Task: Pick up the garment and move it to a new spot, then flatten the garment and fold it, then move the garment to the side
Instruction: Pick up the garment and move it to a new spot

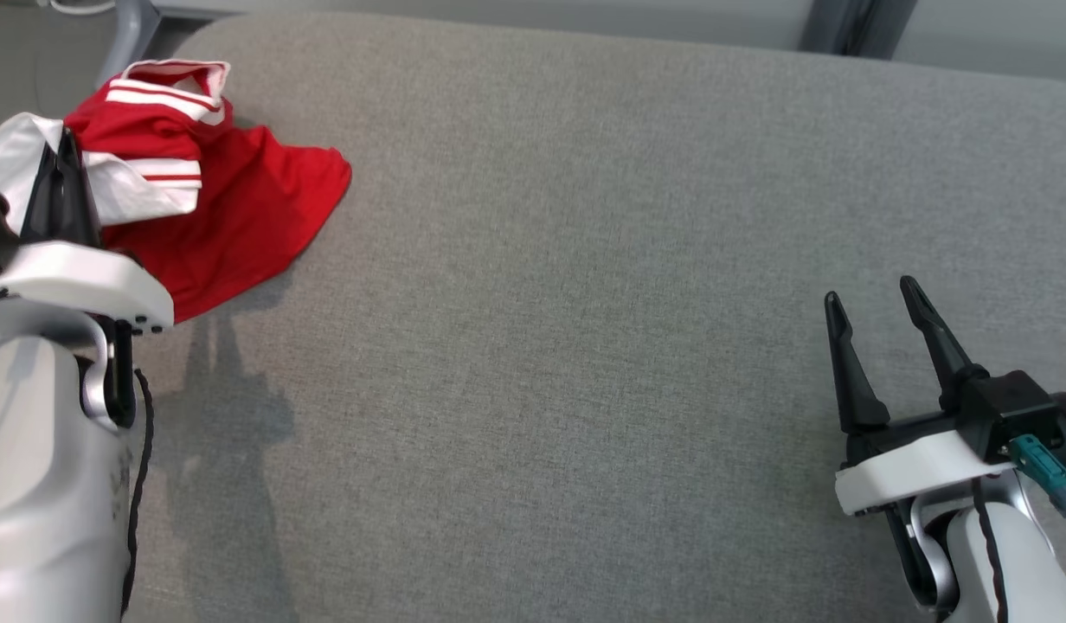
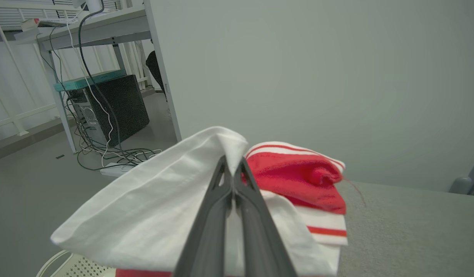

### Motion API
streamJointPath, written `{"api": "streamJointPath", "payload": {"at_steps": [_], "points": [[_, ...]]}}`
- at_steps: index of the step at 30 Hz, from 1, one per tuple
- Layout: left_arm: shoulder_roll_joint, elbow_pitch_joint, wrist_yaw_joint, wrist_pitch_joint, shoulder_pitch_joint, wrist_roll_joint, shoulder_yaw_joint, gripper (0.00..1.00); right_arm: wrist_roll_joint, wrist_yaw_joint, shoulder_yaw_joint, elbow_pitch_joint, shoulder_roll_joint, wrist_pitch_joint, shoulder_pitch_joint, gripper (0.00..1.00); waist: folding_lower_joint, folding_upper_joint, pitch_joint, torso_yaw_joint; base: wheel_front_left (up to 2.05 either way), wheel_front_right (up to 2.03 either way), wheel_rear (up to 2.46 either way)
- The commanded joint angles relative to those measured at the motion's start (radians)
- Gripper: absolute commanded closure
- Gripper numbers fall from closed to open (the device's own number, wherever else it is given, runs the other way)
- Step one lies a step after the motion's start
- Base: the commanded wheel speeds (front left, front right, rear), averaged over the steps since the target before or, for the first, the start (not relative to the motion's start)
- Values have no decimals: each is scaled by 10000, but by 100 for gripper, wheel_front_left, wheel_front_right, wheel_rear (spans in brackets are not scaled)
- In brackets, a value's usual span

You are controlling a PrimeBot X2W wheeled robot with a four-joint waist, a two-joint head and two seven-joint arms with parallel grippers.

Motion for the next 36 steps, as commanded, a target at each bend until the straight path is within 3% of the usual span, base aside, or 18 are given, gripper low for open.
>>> {"api": "streamJointPath", "payload": {"at_steps": [1,7,12,20,26,36], "points": [[-4,-301,33,-43,295,53,43,100,71,1,-51,32,-4,-102,120,0,0,0,-431,-115,0,0,0],[-167,-3080,223,91,2349,216,-17,100,180,1,-193,231,238,-213,506,0,0,0,-1359,-501,0,0,0],[-401,-5941,603,1019,4170,386,-255,100,284,1,-289,217,386,-247,835,0,0,0,-1872,-940,0,0,0],[-864,-9116,611,2519,6108,627,-1342,100,292,1,-339,-23,456,-270,1071,0,0,0,-1925,-1986,0,0,0],[-1221,-9749,144,2835,5571,655,-2619,100,338,1,-510,-268,479,-270,875,0,0,0,-1422,-2847,0,0,0],[-1636,-8696,-740,3016,2572,681,-5089,100,995,1,-330,-433,484,-287,250,0,0,0,10,-4941,0,0,0]]}}
